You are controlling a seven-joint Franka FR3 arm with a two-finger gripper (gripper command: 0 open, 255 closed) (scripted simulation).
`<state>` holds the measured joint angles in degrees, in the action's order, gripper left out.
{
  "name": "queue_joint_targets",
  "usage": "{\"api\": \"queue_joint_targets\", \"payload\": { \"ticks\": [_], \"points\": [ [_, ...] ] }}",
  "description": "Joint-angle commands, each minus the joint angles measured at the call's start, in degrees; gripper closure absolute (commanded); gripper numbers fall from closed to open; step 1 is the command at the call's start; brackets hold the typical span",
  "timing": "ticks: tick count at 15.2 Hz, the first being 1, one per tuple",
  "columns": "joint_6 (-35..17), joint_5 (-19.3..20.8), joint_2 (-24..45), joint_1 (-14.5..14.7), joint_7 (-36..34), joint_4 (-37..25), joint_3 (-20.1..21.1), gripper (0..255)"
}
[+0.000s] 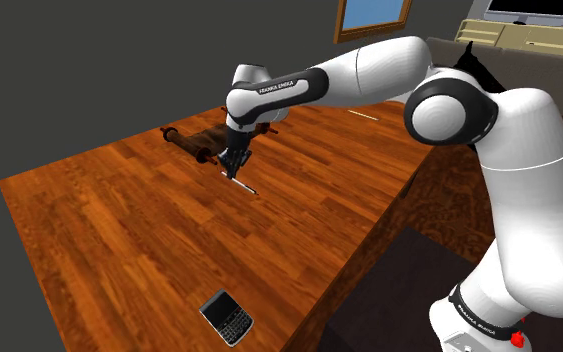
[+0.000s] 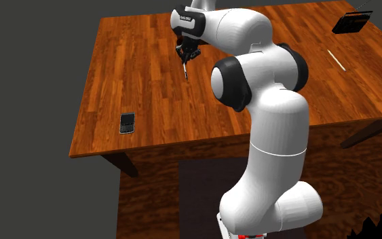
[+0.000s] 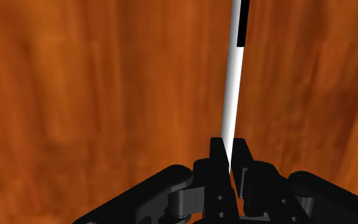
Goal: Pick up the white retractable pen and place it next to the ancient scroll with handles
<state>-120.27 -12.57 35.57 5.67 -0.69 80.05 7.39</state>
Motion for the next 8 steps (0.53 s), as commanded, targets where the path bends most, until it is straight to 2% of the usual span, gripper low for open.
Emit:
{"api": "queue_joint_targets", "payload": {
  "ticks": [1, 7, 8],
  "points": [
    [-0.71, -0.05, 0.17, 0.02, 0.15, 0.53, 0.02, 255],
    [-0.70, -0.05, 0.18, 0.02, 0.14, 0.51, 0.02, 255],
    [-0.70, -0.05, 0.18, 0.02, 0.14, 0.51, 0.02, 0]
  ]
}}
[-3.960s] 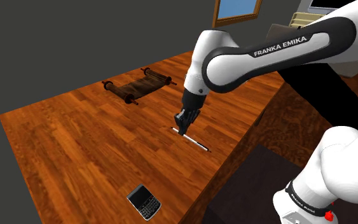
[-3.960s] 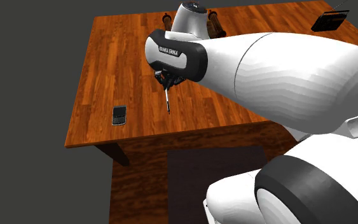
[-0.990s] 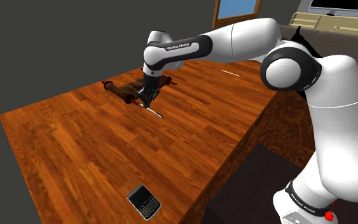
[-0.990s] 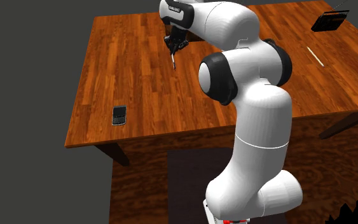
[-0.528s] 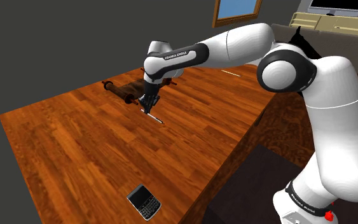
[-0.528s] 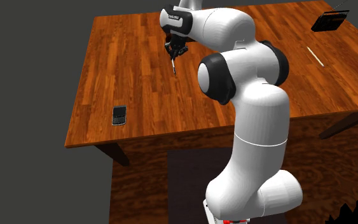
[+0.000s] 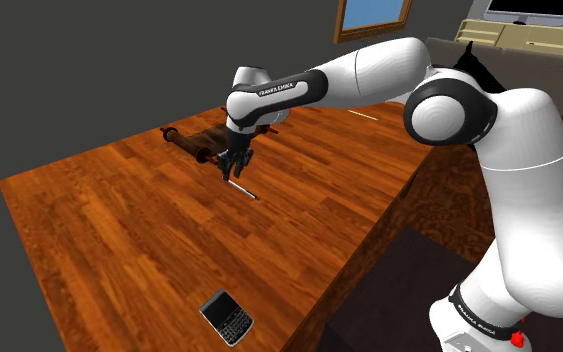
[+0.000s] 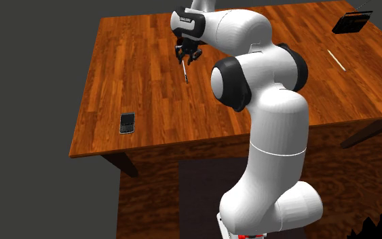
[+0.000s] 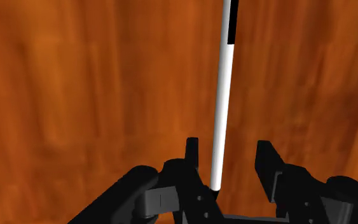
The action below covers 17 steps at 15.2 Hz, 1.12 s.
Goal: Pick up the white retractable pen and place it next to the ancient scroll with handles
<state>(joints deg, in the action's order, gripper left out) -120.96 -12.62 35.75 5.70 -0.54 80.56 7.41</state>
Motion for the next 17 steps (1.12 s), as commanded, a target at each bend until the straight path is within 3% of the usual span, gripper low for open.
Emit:
{"api": "queue_joint_targets", "payload": {
  "ticks": [1, 5, 9, 17],
  "points": [
    [0.00, 0.00, 0.00, 0.00, 0.00, 0.00, 0.00, 0],
    [0.00, 0.00, 0.00, 0.00, 0.00, 0.00, 0.00, 0],
    [5.38, 0.05, -3.07, -1.05, -0.11, -2.15, -0.19, 0],
    [5.38, 0.05, -3.07, -1.05, -0.11, -2.15, -0.19, 0]
  ]
}}
